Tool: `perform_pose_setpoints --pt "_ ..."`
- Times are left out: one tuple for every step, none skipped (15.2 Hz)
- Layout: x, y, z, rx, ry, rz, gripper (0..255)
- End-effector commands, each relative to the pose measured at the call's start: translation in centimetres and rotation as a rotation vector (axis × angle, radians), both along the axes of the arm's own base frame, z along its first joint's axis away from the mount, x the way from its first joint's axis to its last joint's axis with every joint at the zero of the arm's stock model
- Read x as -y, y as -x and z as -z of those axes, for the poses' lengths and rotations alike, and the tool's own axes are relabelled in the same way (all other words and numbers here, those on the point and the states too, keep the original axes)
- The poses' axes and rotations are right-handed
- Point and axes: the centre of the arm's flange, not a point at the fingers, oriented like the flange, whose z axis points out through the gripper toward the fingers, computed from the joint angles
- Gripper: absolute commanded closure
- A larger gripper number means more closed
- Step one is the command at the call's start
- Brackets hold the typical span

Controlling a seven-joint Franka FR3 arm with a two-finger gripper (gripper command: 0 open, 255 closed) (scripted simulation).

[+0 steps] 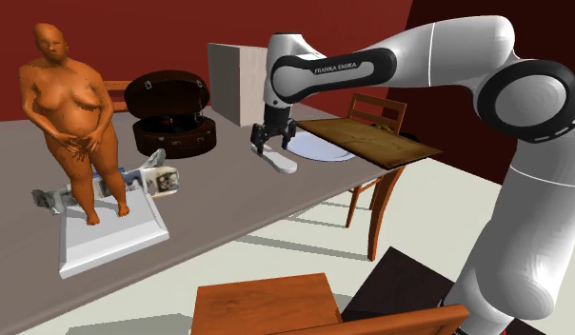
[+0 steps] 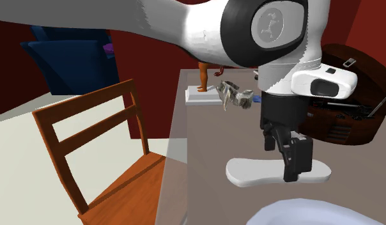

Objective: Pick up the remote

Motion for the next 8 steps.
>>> perform_pose_setpoints --pt "-0.02 -0.07 1.11 0.0 0.0 0.0 0" --pt "-0.02 -0.07 1.42 0.0 0.0 0.0 0" --pt "-0.02 -0.06 1.42 0.0 0.0 0.0 0" --pt "0.04 -0.06 1.43 0.0 0.0 0.0 255" --pt "0.03 -0.09 1.43 0.0 0.0 0.0 255" --pt "0.03 -0.07 1.44 0.0 0.0 0.0 255" --pt "0.02 -0.08 1.43 0.0 0.0 0.0 255" --pt "0.01 -0.08 1.43 0.0 0.0 0.0 255"
